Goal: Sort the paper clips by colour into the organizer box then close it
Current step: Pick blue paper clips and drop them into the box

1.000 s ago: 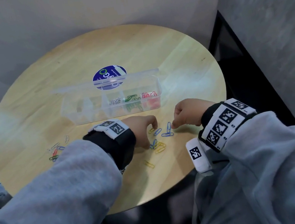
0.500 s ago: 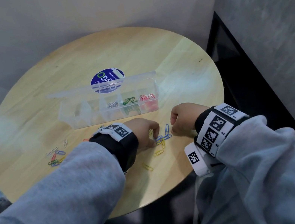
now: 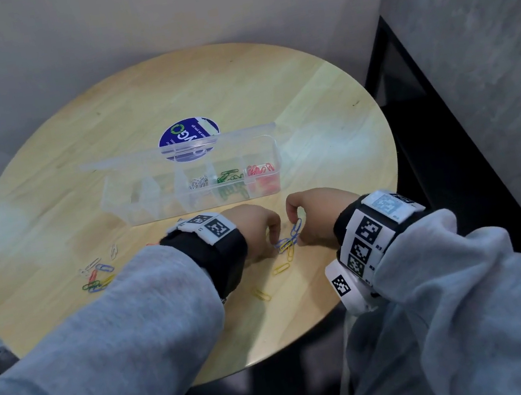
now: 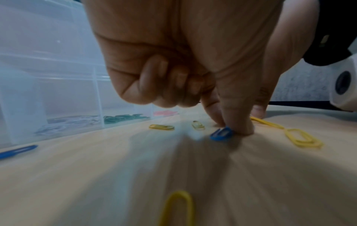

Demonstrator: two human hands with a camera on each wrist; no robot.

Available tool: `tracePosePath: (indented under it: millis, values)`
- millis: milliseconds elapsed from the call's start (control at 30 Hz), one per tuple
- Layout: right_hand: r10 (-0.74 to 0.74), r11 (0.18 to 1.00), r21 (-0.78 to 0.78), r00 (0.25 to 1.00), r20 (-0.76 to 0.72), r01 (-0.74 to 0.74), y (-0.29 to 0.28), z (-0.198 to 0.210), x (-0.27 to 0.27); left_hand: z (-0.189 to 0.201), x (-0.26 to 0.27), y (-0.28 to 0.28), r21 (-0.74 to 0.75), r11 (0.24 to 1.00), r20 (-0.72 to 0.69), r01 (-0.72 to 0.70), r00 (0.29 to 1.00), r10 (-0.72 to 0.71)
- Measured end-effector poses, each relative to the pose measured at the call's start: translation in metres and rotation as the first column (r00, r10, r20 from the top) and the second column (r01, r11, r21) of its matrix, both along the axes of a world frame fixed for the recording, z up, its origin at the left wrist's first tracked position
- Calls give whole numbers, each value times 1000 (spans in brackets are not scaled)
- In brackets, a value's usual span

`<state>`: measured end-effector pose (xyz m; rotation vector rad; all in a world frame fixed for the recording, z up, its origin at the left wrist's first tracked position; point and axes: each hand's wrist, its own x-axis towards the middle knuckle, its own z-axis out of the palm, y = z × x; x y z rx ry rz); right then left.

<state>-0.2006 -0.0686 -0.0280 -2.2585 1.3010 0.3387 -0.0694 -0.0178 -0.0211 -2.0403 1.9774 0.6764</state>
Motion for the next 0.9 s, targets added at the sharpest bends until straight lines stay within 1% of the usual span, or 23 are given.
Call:
tracePosePath:
  millis: [67,167,333,400,600,767,900]
  values:
    - [10,1000,-3,1000,10,-10,0,0,1,0,1,-1,34,999,8,-8,1000,8]
    - [36,999,30,999,-1,-36,-1,1,3,-1,3,-1,55,998,-17,-22,1000,23]
    - [11,997,72,998,-58,-7,-4,-2,7,-2,-2,0,-7,997,-79,-83,993,82]
    - [-3,998,68,995,-103,10,-4,-5,9,-1,-5,-3,2,995,-109,-101,989,101]
    - [-46,991,121,989,-140,63,-8,-9,6,-1,-8,-9,-10,993,-80,-117,990,115]
    - [-52,991,115,987,-155,71,-14,-10,2,0,-14,-11,13,994,-70,-110,991,111]
    - [-80,991,94,980,-182,98,-21,0,0,3,-18,-10,21,994,-80,-108,991,109]
